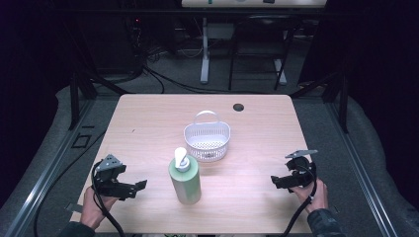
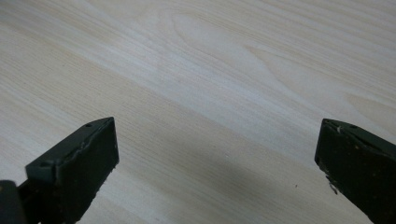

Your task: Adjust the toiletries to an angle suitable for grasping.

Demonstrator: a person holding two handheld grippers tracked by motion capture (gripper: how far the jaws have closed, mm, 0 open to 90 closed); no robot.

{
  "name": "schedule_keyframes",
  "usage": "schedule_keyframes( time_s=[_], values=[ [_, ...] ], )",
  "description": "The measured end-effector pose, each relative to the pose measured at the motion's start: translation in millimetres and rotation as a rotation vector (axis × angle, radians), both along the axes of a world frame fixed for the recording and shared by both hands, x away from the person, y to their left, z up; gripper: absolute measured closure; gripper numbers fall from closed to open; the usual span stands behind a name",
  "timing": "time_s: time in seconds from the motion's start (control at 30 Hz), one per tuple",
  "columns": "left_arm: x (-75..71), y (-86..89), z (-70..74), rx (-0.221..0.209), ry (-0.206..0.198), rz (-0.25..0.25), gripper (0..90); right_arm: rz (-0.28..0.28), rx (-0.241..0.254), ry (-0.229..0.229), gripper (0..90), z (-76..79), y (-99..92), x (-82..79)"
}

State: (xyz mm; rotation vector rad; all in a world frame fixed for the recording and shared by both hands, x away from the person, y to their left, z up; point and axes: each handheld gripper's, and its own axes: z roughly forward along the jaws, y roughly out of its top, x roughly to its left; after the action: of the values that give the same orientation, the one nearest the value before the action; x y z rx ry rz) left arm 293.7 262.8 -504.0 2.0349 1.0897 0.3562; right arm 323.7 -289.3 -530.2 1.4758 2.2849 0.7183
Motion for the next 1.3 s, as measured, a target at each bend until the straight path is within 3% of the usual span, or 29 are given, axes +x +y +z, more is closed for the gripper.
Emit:
schedule_keyframes(
  time_s=[0.57, 0.8, 1.0, 1.3],
  values=[
    [-8.3, -22.9, 4.1, -0.029, -0.015, -0.099, 0.0, 0.016, -0.013, 0.032, 0.0, -3.7, 0.4, 4.2],
    [-14.5, -36.7, 7.4, -0.045, -0.037, -0.156, 0.0, 0.019, -0.016, 0.035, 0.3, -3.9, -0.1, 4.9],
    [-19.1, -46.4, 10.6, -0.083, -0.057, -0.194, 0.0, 0.024, -0.017, 0.039, 0.9, -4.3, 0.8, 5.6],
    [-20.8, -56.1, 16.0, -0.086, -0.084, -0.239, 0.0, 0.022, -0.012, 0.048, 1.5, -5.5, -1.0, 7.0]
  ],
)
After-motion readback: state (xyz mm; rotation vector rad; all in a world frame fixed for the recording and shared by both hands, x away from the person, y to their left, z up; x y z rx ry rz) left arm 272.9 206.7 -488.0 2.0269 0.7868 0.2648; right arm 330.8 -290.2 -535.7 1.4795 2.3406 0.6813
